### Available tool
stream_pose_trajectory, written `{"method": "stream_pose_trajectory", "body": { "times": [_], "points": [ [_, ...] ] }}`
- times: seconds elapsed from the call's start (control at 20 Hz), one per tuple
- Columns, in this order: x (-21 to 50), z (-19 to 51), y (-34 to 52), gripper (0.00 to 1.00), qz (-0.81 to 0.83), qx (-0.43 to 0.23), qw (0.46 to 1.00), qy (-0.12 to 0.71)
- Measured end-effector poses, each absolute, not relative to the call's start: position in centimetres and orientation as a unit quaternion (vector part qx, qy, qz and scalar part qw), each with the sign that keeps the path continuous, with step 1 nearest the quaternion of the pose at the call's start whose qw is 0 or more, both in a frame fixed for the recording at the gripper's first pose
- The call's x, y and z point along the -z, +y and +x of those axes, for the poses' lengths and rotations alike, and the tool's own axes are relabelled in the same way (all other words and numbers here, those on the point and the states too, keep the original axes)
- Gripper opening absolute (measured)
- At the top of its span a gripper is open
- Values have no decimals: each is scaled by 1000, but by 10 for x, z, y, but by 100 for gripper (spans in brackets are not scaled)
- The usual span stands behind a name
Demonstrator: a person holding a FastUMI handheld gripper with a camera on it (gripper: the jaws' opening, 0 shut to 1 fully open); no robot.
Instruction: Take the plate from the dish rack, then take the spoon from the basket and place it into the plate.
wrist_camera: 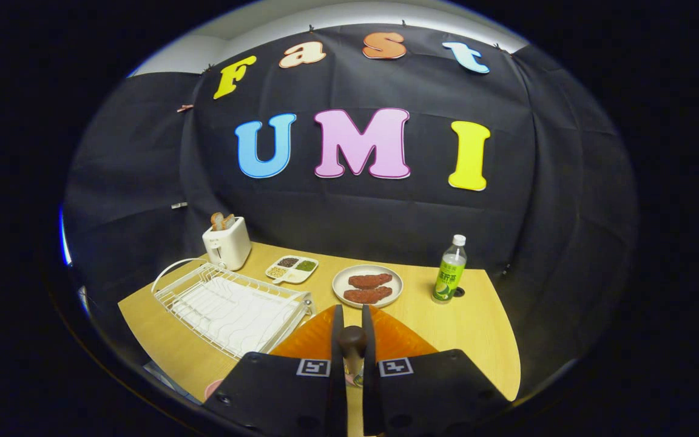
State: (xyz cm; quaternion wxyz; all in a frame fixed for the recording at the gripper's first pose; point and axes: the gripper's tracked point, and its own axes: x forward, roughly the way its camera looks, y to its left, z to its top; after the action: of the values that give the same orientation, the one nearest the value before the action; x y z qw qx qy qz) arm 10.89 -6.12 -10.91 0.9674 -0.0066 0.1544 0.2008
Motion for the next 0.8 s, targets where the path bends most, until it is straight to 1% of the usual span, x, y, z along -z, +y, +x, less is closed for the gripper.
{"method": "stream_pose_trajectory", "body": {
  "times": [0.3,0.4,0.55,0.6,0.8],
  "points": [
    [137,40,-45,14,10,-114,976,185],
    [155,26,-34,14,7,-95,977,189],
    [178,20,-24,14,-24,-59,983,172],
    [186,19,-21,14,-39,-50,983,170],
    [210,15,10,14,-46,-52,982,173]
  ]
}}
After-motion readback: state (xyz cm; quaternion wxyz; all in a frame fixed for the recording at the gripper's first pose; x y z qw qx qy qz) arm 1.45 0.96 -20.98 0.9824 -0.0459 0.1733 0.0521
